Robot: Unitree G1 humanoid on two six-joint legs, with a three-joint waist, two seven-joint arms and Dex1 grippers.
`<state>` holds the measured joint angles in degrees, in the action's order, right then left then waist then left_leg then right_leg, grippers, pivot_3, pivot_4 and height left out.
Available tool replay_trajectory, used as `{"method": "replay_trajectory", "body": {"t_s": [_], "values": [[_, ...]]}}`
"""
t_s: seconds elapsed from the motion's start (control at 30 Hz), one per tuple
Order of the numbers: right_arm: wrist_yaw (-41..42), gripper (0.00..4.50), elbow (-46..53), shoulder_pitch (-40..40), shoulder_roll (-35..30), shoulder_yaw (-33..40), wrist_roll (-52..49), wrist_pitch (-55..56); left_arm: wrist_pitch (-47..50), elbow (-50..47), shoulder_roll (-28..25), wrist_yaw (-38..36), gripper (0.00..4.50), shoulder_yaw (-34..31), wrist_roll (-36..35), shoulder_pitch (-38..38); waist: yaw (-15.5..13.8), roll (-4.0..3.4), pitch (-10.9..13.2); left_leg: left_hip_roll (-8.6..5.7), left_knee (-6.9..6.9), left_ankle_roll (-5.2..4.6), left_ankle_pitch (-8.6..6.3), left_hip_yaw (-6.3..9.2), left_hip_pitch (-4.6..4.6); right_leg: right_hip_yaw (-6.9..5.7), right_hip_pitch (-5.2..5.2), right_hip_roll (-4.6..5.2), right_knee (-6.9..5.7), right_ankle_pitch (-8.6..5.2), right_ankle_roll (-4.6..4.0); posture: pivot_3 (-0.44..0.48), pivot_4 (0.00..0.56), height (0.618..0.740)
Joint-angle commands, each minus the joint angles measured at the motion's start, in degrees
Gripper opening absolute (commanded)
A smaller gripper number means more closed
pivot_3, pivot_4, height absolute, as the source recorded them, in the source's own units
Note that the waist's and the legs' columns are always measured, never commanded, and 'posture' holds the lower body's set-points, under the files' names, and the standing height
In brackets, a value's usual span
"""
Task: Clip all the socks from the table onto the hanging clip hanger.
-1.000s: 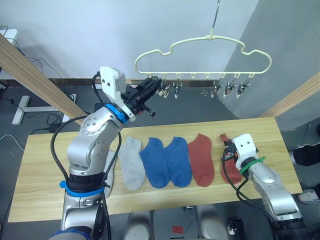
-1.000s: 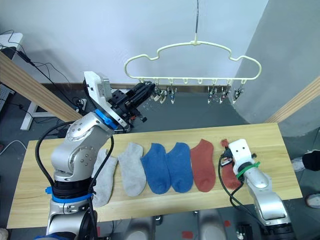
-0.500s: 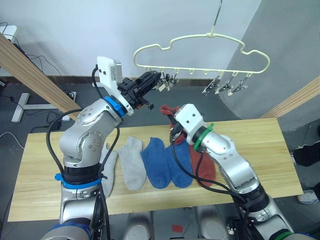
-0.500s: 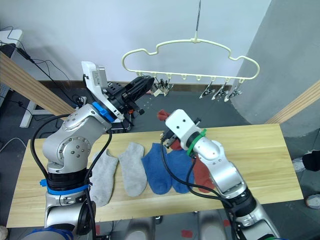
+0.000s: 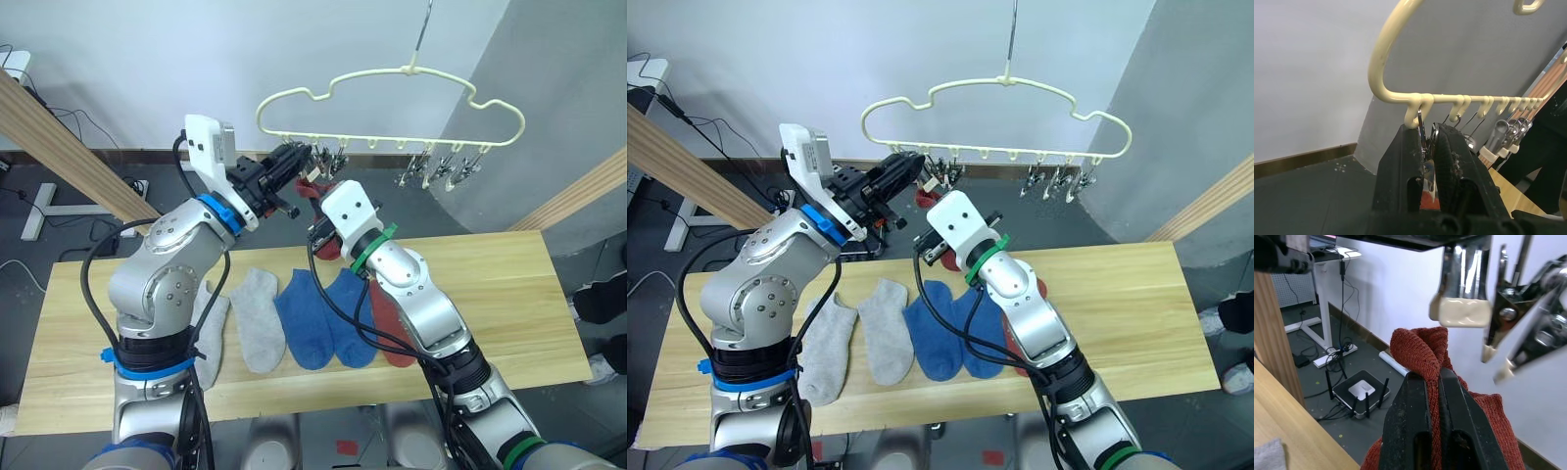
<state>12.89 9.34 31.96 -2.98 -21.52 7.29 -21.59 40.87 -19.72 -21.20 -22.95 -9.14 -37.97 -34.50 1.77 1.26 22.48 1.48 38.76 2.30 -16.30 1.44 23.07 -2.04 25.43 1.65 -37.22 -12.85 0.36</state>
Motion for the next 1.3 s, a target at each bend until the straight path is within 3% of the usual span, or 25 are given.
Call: {"method": "replay_trajectory", "body": {"t_s": [0.03, 1.0, 1.3], "values": [[0.2, 0.0, 4.1, -1.8, 0.7, -0.1, 0.1, 1.4, -0.2, -2.3, -0.3, 0.5, 0.18, -1.1, -1.4, -0.9, 0.0, 0.0, 0.0, 0.01, 0.0, 0.0, 0.0, 0.0, 0.0, 0.01, 0.0, 0.0, 0.0, 0.0, 0.0, -0.073, 0.408, 0.74], [-0.8, 0.0, 4.0, -0.8, 4.9, 2.5, -0.8, 5.0, 0.5, -2.6, 0.1, 0.5, 0.18, -1.5, -3.0, 0.6, 0.1, 0.0, 0.0, 0.03, 0.0, -0.01, -0.01, -0.01, -0.01, 0.02, 0.01, -0.05, -0.01, 0.0, -0.01, -0.079, 0.408, 0.74], [0.2, 0.0, 2.4, 0.0, 5.6, 2.2, -0.9, 5.3, 0.5, -3.2, -1.7, 0.4, 2.86, -1.3, -2.7, 1.6, 0.1, 0.0, 0.0, 0.04, 0.0, -0.01, -0.01, -0.01, -0.02, 0.02, 0.02, -0.05, -0.02, 0.01, -0.01, -0.073, 0.407, 0.74]]}}
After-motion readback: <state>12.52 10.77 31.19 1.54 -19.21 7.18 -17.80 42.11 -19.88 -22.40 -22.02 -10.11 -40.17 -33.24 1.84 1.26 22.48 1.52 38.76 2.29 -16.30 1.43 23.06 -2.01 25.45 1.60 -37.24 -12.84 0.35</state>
